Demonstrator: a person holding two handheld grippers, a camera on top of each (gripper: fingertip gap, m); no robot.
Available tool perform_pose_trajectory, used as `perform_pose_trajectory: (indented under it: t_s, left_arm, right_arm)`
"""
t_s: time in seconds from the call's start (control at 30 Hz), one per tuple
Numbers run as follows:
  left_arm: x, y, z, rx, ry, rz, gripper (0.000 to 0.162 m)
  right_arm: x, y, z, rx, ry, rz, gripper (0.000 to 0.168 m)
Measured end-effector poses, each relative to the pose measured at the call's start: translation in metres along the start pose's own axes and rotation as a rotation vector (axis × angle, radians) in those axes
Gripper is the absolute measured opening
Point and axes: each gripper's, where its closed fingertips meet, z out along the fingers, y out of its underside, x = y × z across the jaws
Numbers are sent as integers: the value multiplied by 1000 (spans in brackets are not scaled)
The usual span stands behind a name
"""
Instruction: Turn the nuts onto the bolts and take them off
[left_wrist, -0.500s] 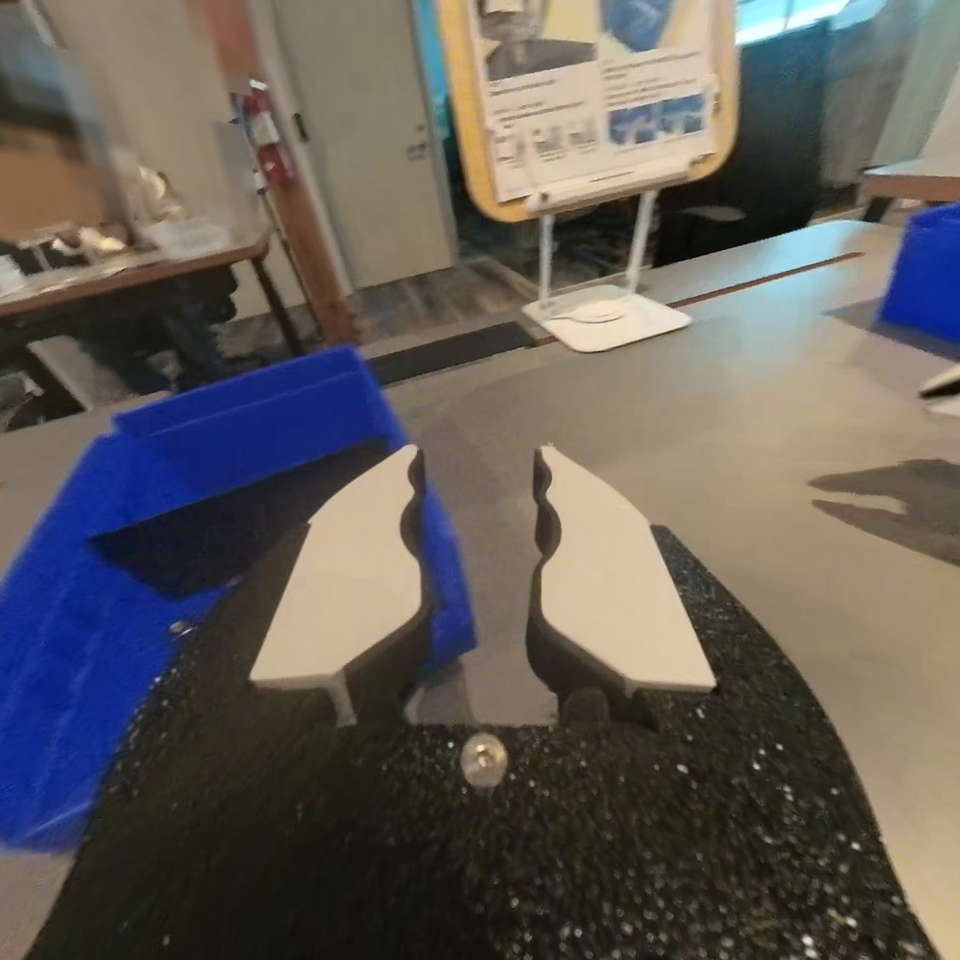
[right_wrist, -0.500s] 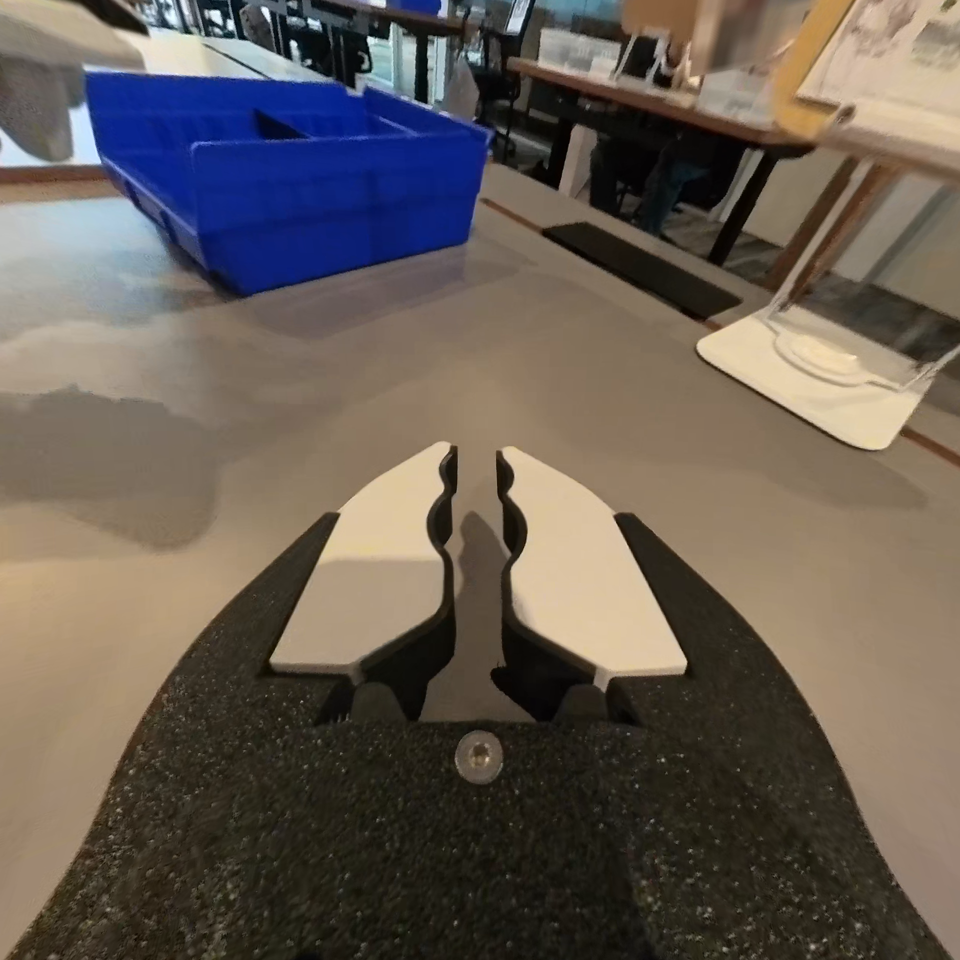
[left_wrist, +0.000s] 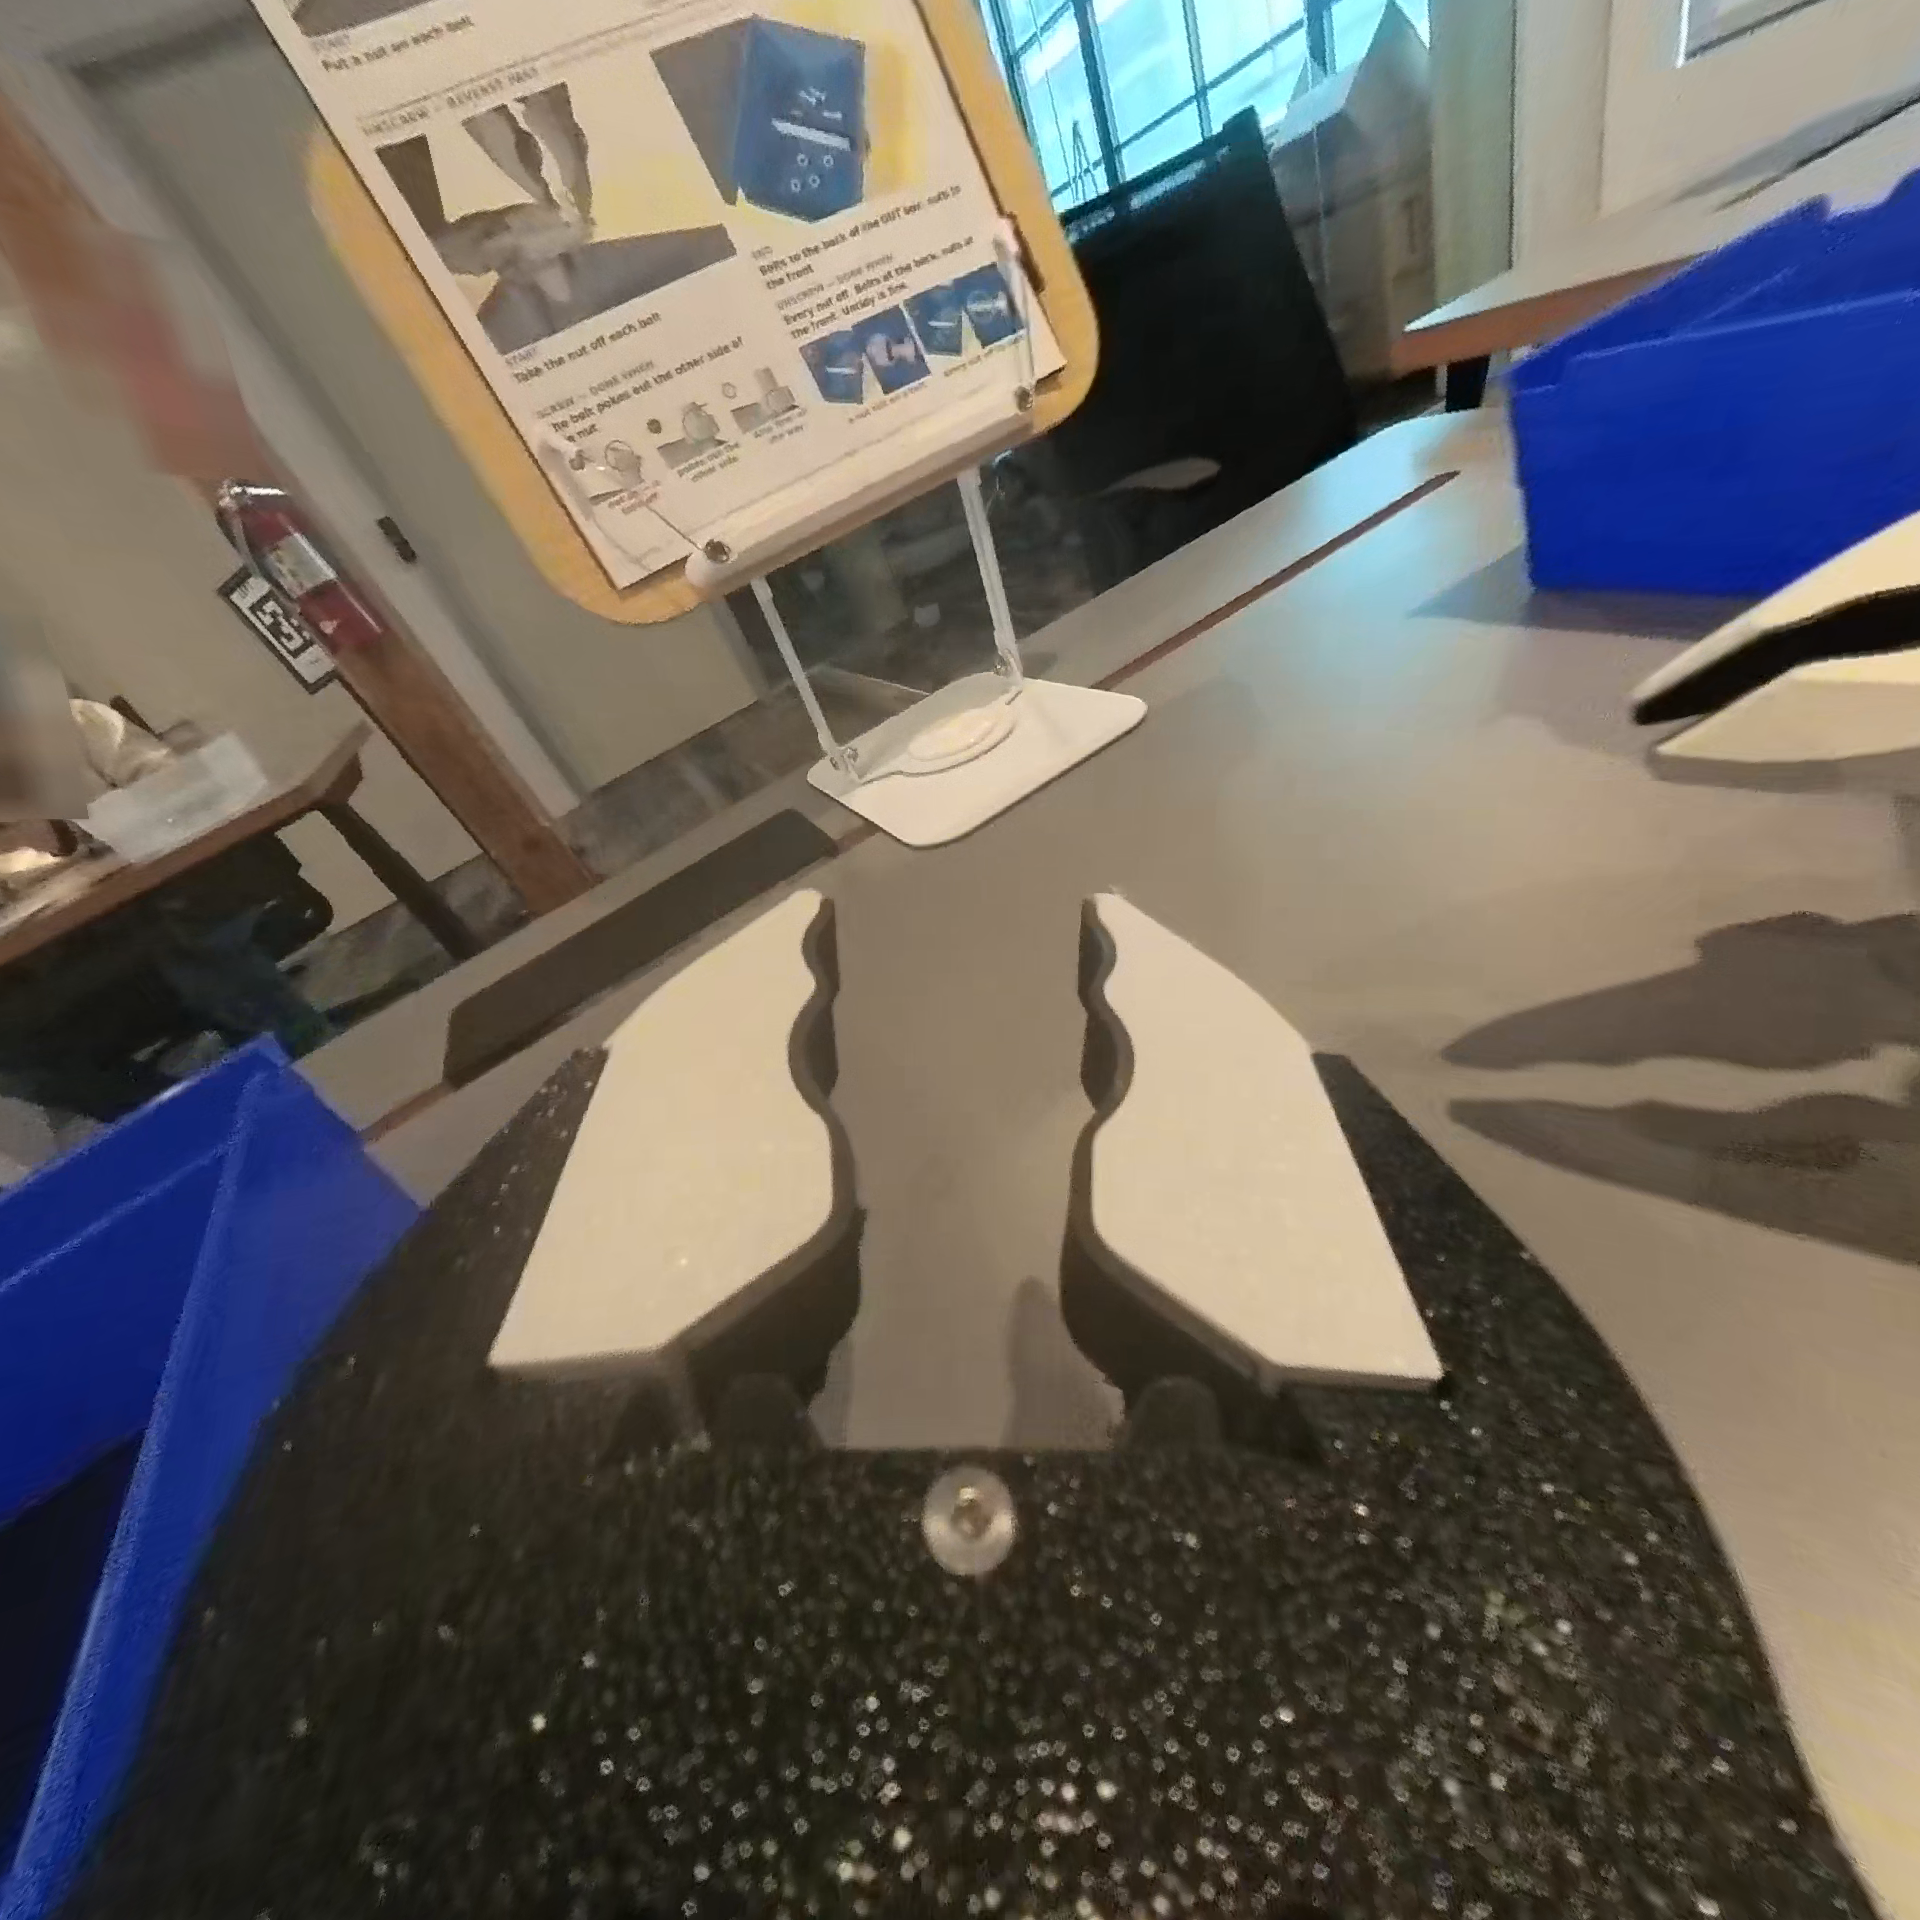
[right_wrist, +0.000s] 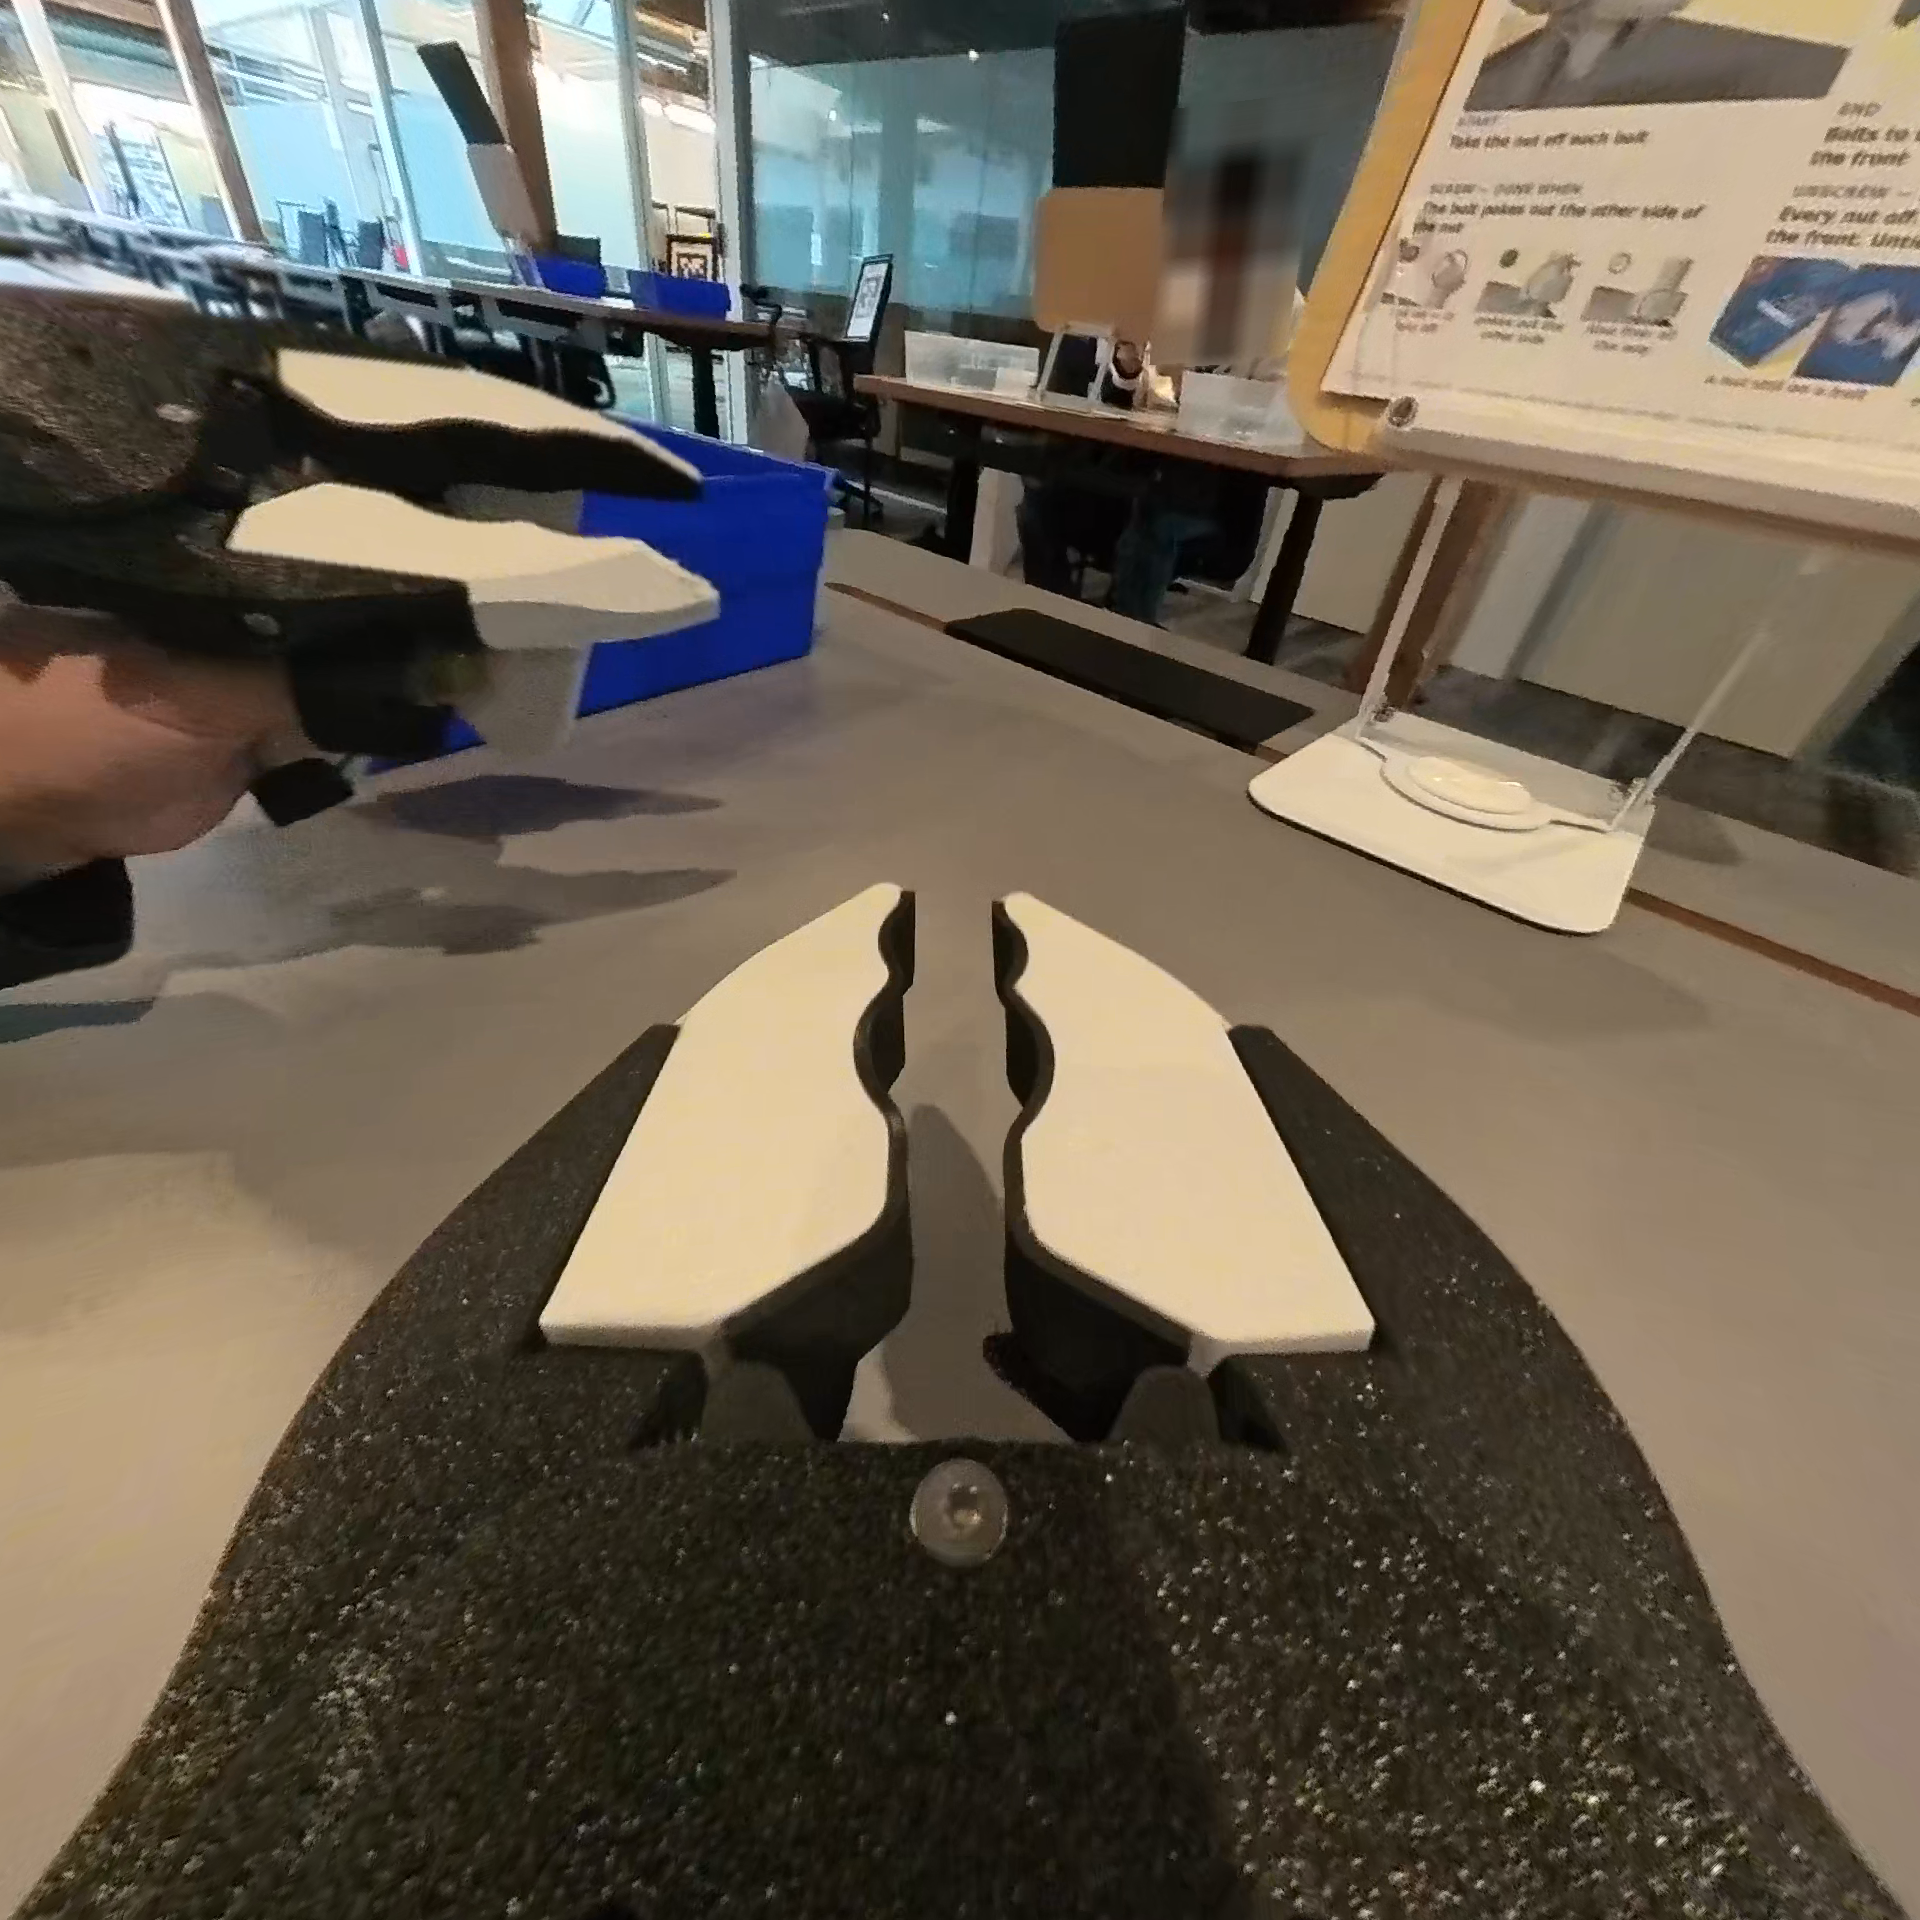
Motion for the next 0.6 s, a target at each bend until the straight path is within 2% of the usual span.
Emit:
perform_pose_trajectory:
  t_s: [0.1, 0.2, 0.33, 0.47, 0.6]
  left_arm:
    - [-12, 5, 11, 2, -41, -7, 43]
    - [-19, 14, 7, -3, -68, -58, 40]
    - [-41, -4, -9, 35, -128, -45, 40]
    - [-93, -29, -32, 30, -260, -12, 39]
    - [-174, -28, -58, -86, -387, -51, 37]
  right_arm:
    - [2, 0, 2, 9, -11, -2, 14]
    - [3, 1, 4, 7, -22, 0, 14]
    - [-3, 0, 3, 12, -57, 4, 14]
    - [-9, 0, 3, 11, -73, -33, 14]
    - [-12, 1, 5, 3, -83, -57, 13]
